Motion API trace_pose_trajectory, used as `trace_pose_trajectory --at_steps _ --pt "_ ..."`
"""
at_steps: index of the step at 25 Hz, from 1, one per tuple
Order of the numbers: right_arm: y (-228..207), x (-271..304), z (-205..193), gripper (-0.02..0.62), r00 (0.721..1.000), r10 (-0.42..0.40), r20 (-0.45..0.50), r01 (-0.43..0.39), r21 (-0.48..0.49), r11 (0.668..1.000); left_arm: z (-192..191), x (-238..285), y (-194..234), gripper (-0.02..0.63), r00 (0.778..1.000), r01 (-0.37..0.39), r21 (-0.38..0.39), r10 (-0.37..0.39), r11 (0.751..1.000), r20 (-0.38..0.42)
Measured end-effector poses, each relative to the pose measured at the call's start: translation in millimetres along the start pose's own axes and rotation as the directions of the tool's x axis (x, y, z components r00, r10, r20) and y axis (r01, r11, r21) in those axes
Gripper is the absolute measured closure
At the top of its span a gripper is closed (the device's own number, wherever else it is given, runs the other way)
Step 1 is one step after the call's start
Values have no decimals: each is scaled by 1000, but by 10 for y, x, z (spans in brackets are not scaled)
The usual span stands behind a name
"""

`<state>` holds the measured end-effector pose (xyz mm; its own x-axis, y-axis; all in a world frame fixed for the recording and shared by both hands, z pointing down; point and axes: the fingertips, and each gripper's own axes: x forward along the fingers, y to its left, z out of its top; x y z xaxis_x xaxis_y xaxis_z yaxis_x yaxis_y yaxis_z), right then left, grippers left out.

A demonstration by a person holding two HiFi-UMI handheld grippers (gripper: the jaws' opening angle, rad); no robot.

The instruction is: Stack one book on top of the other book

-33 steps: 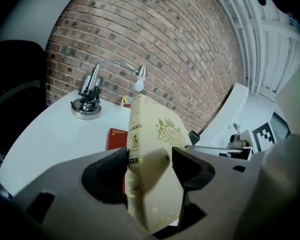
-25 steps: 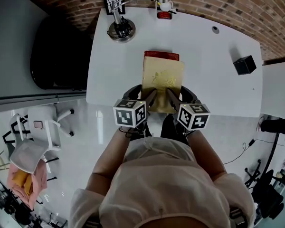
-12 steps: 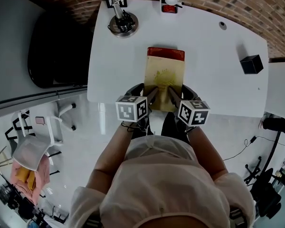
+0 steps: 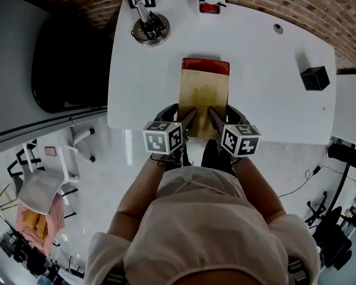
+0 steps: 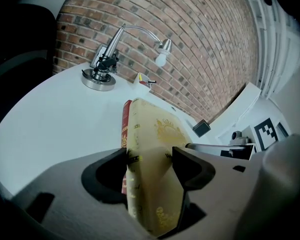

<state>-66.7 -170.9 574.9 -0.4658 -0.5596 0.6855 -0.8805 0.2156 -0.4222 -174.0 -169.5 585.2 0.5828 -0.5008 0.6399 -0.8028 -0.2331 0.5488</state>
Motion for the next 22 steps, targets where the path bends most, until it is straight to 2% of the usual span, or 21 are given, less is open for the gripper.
trace_pose_trajectory --at_steps 5,7,10,14,17,19,22 --pt "10 -34 59 347 999 -45 30 47 -89 995 54 -19 -8 328 1000 -19 76 19 997 -2" --pt "-8 -66 91 348 997 -69 44 72 -90 993 148 -61 -36 328 999 -31 108 28 994 31" --pt "-43 -153 177 348 993 -86 75 92 -75 993 331 -168 -154 336 995 -13 82 5 997 100" --pt "-23 -307 376 356 984 -106 141 122 -110 986 530 -299 -222 455 983 -32 93 14 995 184" --pt "47 -424 543 484 973 -118 201 147 -139 979 648 -381 -277 527 974 -43 131 12 990 228" --pt "121 -484 642 531 965 -114 238 156 -166 974 735 -430 -337 557 966 -38 161 -5 986 259" --pt "275 -591 772 561 953 -89 289 159 -229 960 897 -522 -468 580 947 -17 211 -52 977 318"
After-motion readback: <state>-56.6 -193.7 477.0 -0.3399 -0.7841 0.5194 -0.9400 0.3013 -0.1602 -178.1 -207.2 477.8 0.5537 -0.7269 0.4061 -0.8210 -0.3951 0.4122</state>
